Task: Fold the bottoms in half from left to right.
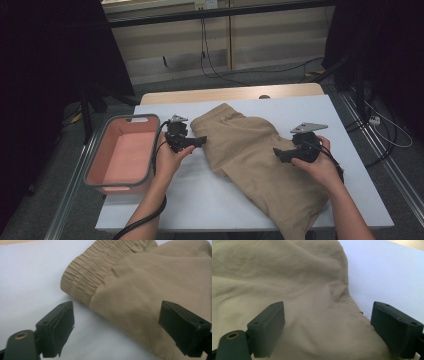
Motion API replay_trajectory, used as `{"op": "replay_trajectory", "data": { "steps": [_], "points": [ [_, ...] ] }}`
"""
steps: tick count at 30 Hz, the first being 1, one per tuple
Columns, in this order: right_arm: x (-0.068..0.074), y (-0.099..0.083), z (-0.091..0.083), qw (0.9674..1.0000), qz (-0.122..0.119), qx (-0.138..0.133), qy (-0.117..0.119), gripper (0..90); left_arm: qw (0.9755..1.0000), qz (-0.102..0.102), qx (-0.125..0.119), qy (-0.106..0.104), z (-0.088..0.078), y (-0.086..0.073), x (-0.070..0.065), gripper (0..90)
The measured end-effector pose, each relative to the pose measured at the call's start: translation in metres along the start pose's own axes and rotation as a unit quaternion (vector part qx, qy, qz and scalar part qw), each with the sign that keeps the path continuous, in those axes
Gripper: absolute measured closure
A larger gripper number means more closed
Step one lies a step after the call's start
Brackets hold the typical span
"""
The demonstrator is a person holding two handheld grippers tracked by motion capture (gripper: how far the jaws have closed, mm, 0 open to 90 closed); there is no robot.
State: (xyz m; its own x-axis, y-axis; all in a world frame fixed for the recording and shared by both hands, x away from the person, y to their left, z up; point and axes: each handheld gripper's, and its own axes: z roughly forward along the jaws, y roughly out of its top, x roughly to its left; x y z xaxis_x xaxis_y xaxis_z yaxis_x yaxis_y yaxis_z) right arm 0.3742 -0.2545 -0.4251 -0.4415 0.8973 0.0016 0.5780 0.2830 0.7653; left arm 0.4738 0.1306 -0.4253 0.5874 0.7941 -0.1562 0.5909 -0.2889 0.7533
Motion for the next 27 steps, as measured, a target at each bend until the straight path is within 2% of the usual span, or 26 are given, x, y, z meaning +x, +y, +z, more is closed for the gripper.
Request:
{"op": "replay_trajectory", "data": {
  "steps": [2,4,7,9,10,13,15,16,20,24,27],
  "points": [
    [0.001,-0.001,-0.001,1.0,-0.005,-0.002,0.0,12.1,1.0,-0.004,0.003,-0.004,0.004,0.001,0.0,13.9],
    [0.002,-0.001,-0.002,1.0,-0.009,-0.002,-0.001,11.9,0.9999,0.005,0.009,-0.001,0.007,0.002,0.0,14.1],
    [0.003,-0.002,0.0,0.9999,-0.011,0.001,-0.001,11.7,0.9998,0.005,0.018,0.004,0.015,0.002,-0.001,14.8],
    [0.004,-0.003,0.001,0.9999,-0.012,0.003,0.001,11.7,0.9998,-0.003,0.018,0.008,0.02,0.0,-0.002,15.9],
    [0.005,-0.003,0.001,0.9999,-0.014,0.004,0.003,11.7,0.9996,0.001,0.026,0.01,0.023,-0.001,-0.002,16.3],
    [0.008,-0.003,0.002,0.9998,-0.02,0.006,0.005,11.8,0.9993,0.001,0.038,0.005,0.029,-0.005,-0.002,17.2],
    [0.009,-0.003,0.003,0.9997,-0.022,0.006,0.005,11.8,0.9993,-0.004,0.038,0.008,0.032,-0.007,-0.003,17.1],
    [0.01,-0.003,0.003,0.9997,-0.022,0.007,0.005,11.9,0.999,-0.006,0.044,0.001,0.032,-0.008,-0.001,17.1],
    [0.011,-0.002,0.003,0.9997,-0.025,0.005,0.006,12.0,0.999,-0.017,0.042,-0.001,0.036,-0.011,0.002,18.6],
    [0.012,-0.002,0.004,0.9996,-0.026,0.005,0.005,12.2,0.9991,-0.015,0.041,0.0,0.037,-0.011,0.001,19.2],
    [0.013,-0.002,0.005,0.9996,-0.027,0.006,0.007,12.4,0.9992,-0.013,0.038,0.004,0.037,-0.011,0.0,23.4]
  ]
}}
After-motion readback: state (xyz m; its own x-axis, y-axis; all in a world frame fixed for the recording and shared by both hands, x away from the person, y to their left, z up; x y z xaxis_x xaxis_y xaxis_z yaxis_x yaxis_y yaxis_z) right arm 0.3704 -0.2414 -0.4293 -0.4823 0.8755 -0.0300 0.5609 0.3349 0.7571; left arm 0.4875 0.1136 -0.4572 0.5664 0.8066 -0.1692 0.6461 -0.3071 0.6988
